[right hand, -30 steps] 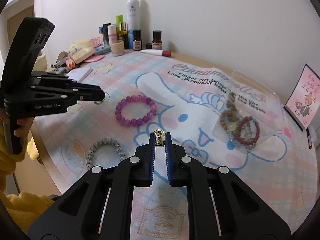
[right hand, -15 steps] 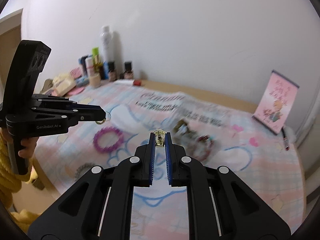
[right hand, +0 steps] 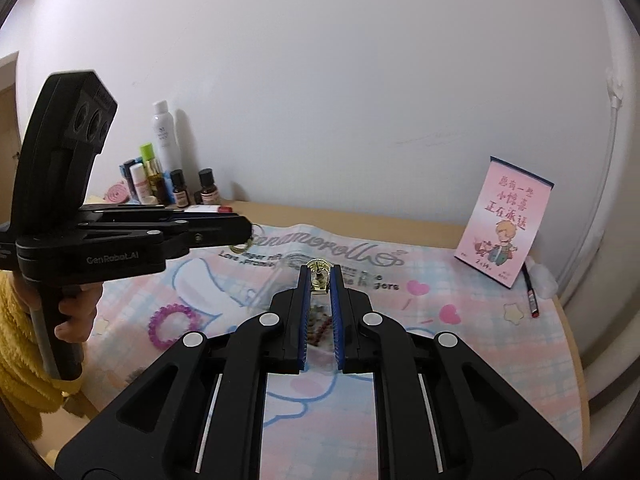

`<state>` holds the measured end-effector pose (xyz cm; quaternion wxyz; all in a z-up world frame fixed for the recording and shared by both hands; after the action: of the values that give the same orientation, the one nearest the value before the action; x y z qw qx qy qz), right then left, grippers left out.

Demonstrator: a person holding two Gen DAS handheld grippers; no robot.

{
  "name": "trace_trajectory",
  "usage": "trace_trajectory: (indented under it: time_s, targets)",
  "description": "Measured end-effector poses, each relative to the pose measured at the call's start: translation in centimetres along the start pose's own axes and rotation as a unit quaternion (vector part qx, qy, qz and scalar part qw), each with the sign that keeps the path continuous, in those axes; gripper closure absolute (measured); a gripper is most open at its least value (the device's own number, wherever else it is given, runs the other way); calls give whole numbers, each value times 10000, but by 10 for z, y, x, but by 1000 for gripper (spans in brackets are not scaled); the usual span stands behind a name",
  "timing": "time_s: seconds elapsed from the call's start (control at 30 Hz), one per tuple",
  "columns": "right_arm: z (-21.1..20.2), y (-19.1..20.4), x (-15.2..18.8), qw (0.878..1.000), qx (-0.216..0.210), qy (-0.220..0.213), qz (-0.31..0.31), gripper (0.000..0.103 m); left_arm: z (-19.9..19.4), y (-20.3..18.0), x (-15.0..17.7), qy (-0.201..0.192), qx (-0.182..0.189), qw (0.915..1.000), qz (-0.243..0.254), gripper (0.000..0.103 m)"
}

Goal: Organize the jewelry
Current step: 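Carry both gold charms over the clear box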

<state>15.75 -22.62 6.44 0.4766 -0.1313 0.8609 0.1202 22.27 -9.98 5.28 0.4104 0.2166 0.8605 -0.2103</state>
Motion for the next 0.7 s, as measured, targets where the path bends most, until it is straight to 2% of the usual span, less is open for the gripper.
trace_trajectory:
  time_s: [0.17,0.23,0.33,0.43,0.7]
  targets:
    - [11,-7,11,9998,78,177,60,94,26,-6,6,218,82,9997,-14,89]
    - [16,-8,17,9996,59,251,63,94,29,-7,10,188,99,9998,18,89]
    - [20,-8,23,9994,95,327,19,94,36,-12,15,220,-81,9995,204,89]
    - [25,-7,26,9991,134,390,-42,94,44,-13,20,421,-77,9987,267,89]
    - [36,-8,31,9984,87,555,-23,94,51,-11,25,564,-185,9978,291,89]
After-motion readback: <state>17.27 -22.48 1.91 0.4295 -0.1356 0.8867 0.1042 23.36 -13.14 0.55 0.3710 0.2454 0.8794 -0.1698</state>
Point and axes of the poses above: each gripper's, at about its wrist camera, not at the fingertips, and z roughly the way its jaws point, y to its left, x to its underside, the point moved 3 cm from there along z, roughly the way its jaws point, and after that the axes turned 6 degrees about -x, right-handed, at the moved point
